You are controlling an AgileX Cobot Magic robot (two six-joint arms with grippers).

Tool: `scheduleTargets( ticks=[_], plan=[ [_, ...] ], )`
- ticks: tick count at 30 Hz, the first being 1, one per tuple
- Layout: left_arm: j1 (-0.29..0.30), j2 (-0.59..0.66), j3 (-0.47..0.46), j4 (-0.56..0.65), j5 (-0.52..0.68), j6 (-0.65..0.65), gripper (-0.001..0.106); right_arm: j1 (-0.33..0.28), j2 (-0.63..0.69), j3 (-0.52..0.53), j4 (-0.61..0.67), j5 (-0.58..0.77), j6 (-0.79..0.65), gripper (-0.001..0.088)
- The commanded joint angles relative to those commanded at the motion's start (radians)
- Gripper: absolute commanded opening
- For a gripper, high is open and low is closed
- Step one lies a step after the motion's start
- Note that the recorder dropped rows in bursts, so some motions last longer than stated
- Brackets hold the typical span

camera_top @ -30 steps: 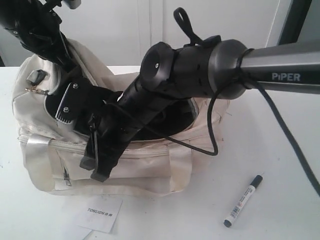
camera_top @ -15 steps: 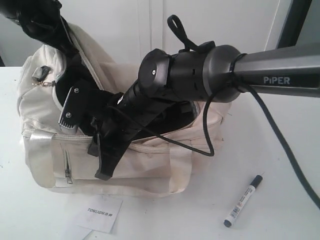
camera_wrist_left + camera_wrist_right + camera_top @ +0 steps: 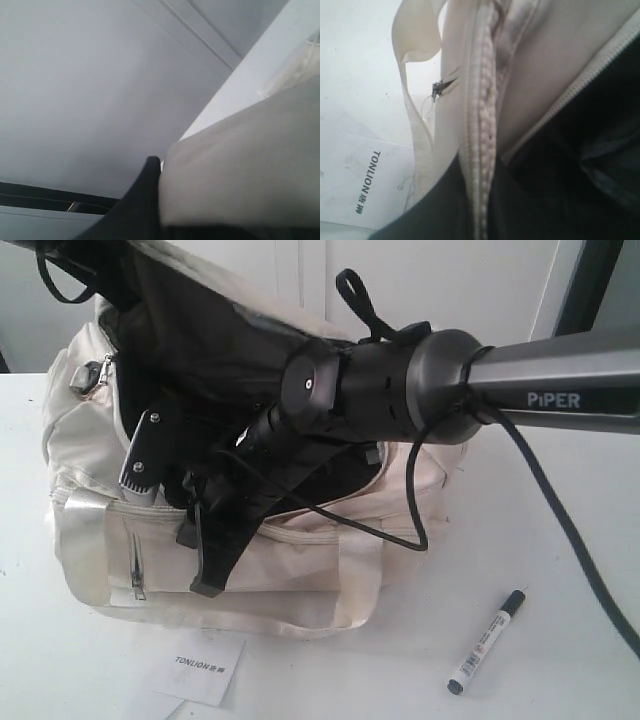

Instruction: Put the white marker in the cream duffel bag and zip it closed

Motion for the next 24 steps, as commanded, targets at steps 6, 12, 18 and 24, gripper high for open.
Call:
scheduleTargets(
  ticks=[6, 12, 18, 24],
  plan=[
    [0.027, 0.02, 0.0, -0.008, -0.038, -0.077, 0.0, 0.0, 0.0, 0.0, 0.0, 0.002, 0.003, 0.0],
    [0.027, 0.029, 0.002, -0.01, -0.034, -0.087, 0.0, 0.0, 0.0, 0.0, 0.0, -0.002, 0.007, 0.0055],
    [0.027, 0.029, 0.002, -0.011, -0.014, -0.112, 0.016, 0.0, -0.025, 0.0, 0.0, -0.002, 0.1, 0.0521],
    [0.027, 0.029, 0.002, -0.011, 0.04, -0.199, 0.062, 0.0, -0.124, 0.0, -0.042, -0.005, 0.239, 0.0644]
  ],
)
